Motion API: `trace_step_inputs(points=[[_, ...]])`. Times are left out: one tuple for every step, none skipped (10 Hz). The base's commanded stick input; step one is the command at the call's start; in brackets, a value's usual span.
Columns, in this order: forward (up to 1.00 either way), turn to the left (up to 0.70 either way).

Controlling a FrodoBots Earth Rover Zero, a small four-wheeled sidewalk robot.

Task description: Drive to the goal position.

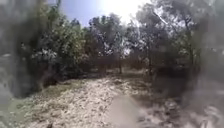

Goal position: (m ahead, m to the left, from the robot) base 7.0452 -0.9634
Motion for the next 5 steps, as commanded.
trace_step_inputs(points=[[0.70,0.00],[0.70,0.00],[0.70,0.29],[0.70,0.35],[0.70,0.35]])
